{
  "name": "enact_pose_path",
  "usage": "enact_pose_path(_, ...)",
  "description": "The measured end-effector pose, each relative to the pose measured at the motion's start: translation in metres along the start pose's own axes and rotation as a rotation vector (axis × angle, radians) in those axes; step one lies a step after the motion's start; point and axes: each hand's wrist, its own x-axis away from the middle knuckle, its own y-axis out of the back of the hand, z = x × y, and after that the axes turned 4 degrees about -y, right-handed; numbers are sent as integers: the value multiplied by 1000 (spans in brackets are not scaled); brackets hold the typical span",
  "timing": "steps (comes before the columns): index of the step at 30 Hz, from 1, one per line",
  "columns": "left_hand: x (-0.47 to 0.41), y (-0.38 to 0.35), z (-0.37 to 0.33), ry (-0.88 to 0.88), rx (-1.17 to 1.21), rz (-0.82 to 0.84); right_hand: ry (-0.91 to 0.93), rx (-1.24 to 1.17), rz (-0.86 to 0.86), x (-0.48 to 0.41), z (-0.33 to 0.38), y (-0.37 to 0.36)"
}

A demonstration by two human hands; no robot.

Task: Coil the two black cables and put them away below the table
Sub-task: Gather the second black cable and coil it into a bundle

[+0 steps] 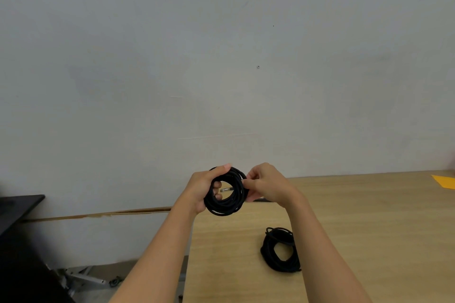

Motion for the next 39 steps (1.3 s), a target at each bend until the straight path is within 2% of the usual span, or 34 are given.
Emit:
enact_pose_path(5, -2, 2, 5, 48, 24, 15, -24, 23, -49, 1, 2, -3)
enact_pose_path(10, -2, -5, 0, 1, 29, -32, -33, 29, -194, 0, 3, -12)
enact_pose_path(20, -8, -7, 9, -97, -67, -146, -169, 125, -179, -9, 2, -17)
enact_pose_path(26, -4, -12, 6, -164, -84, -179, -134, 113, -295, -15, -3, -27)
enact_pose_path(29, -1, -14, 4, -224, -137, -178, -133, 38, -377, -16, -4, -32)
enact_pose_path(32, 1, -19, 3, -304, -194, -176, -211, -185, -412, -22, -8, -34)
enact_pose_path(36, 4, -22, 2, -359, -244, -168, -341, -472, -238, -31, -12, -29)
enact_pose_path(39, 5, -18, -2, -368, -249, -170, -377, -762, -175, -23, -8, -22)
